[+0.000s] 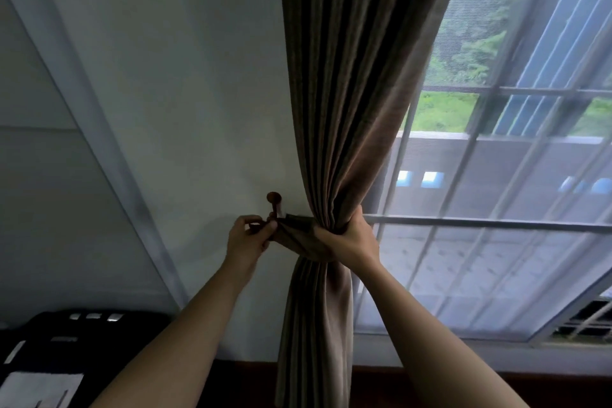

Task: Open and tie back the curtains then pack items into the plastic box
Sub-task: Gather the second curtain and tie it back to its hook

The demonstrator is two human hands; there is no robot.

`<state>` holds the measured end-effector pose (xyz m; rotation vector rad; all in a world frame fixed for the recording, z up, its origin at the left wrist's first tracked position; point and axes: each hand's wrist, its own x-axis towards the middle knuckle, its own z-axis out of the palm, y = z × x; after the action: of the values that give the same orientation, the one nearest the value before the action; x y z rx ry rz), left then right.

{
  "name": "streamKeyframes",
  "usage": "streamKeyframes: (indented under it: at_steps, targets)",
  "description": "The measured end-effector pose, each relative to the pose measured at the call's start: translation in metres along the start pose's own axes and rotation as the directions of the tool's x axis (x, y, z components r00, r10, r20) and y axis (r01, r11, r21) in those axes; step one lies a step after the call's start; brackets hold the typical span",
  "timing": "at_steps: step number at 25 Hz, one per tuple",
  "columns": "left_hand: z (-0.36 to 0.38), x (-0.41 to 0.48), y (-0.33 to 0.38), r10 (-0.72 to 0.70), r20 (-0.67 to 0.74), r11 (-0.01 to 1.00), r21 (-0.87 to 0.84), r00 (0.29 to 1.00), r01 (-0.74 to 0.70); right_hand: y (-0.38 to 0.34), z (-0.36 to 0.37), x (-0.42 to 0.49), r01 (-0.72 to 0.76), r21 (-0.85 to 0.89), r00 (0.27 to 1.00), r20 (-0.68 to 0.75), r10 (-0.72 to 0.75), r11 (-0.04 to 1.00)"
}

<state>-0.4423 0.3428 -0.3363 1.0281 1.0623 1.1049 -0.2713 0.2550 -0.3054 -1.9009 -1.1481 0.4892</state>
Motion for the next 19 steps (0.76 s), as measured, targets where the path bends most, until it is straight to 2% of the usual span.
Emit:
streamKeyframes:
  at_steps: [2, 5, 9, 12, 14, 17, 19]
  targets:
    - [0.012, 0.004, -0.008, 0.016, -0.138, 1.0, -0.021, 0.99, -0.019, 0.0, 0.006, 0.001, -0.016, 0.012, 1.0, -0.008, 0.016, 1.0]
    - [0.027, 0.002, -0.008, 0.129, -0.217, 0.984, 0.147, 0.968, -0.098, 0.001, 0.01, 0.003, -0.037, 0.001, 0.999, -0.027, 0.037, 0.999]
    - [0.03, 0.008, -0.013, 0.278, -0.119, 0.886, 0.416, 0.953, -0.207, 0.003, 0.011, 0.003, -0.054, -0.021, 0.998, -0.032, 0.053, 0.998]
    - [0.028, 0.015, -0.014, 0.361, -0.034, 0.808, 0.511, 0.932, -0.294, 0.002, 0.01, 0.003, -0.049, -0.026, 0.998, -0.037, 0.048, 0.998]
    - [0.028, 0.018, -0.014, 0.327, -0.043, 0.824, 0.501, 0.944, -0.263, 0.0, 0.012, 0.003, -0.05, -0.011, 0.998, -0.038, 0.05, 0.999]
    - [0.027, 0.016, -0.027, 0.199, -0.133, 0.91, 0.392, 0.971, -0.133, 0.0, 0.015, 0.001, -0.064, -0.003, 0.996, -0.055, 0.063, 0.998]
    - [0.029, 0.014, -0.037, 0.176, -0.173, 0.926, 0.363, 0.969, -0.103, 0.0, 0.017, 0.0, -0.062, -0.01, 0.996, -0.066, 0.061, 0.998]
